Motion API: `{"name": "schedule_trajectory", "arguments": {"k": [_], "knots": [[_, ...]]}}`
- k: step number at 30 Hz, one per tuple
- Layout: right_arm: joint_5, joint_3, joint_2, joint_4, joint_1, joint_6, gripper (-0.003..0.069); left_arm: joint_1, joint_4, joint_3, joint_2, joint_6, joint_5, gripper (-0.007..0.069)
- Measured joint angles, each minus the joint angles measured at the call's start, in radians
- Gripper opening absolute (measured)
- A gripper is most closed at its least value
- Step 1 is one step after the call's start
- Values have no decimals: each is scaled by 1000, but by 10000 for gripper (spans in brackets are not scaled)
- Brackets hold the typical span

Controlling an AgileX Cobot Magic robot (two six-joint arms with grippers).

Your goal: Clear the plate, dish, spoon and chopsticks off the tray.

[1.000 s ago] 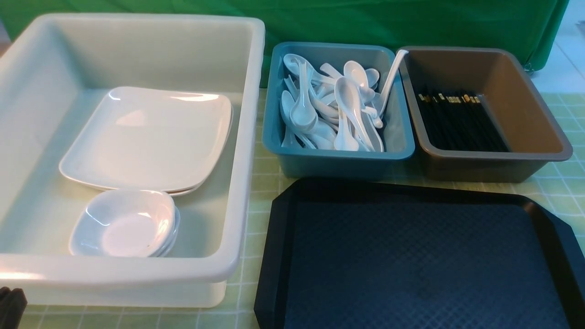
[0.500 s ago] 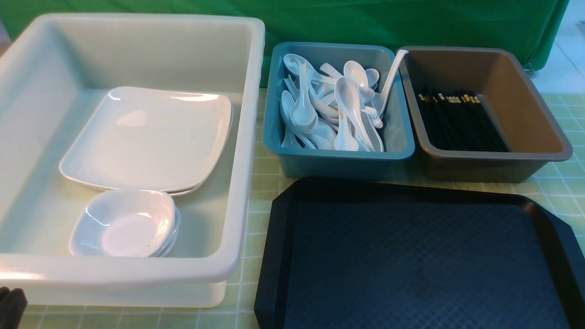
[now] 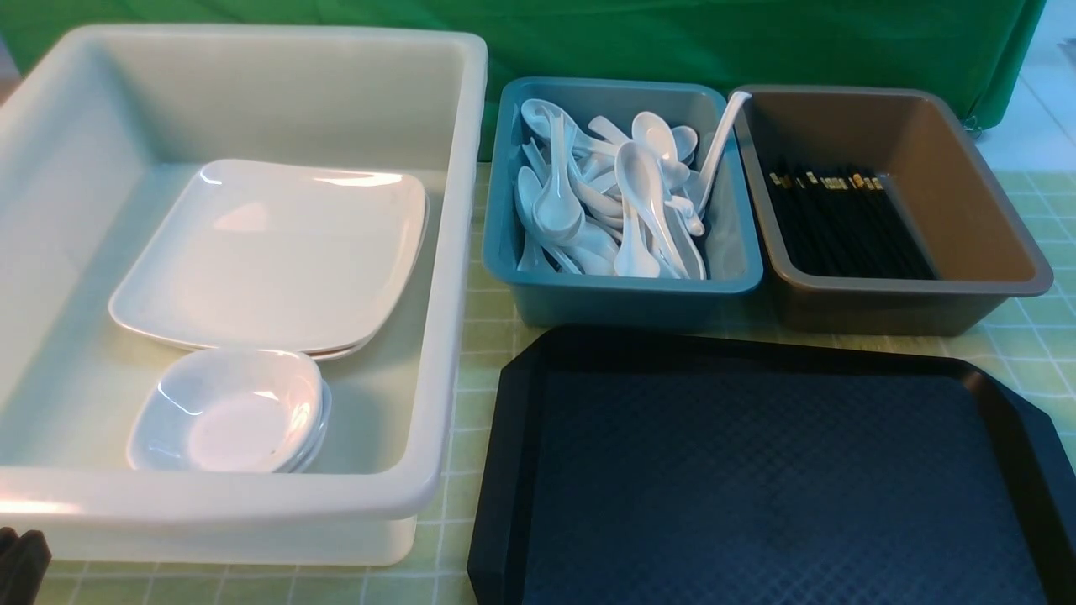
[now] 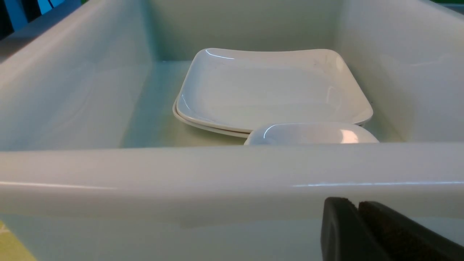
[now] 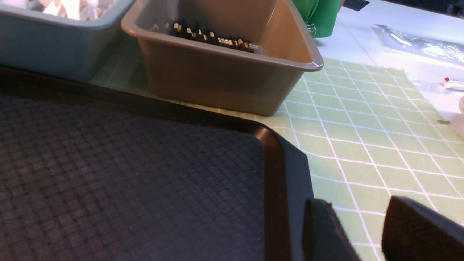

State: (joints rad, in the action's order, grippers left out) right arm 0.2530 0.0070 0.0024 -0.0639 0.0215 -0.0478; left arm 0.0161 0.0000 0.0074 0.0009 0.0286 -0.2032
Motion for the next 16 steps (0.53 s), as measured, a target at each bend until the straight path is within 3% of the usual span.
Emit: {"name": "schedule_trajectory", "arguments": {"k": [16], "knots": [[0, 0, 0, 0, 0, 0, 242, 0, 0, 0, 0, 0, 0, 64]]}}
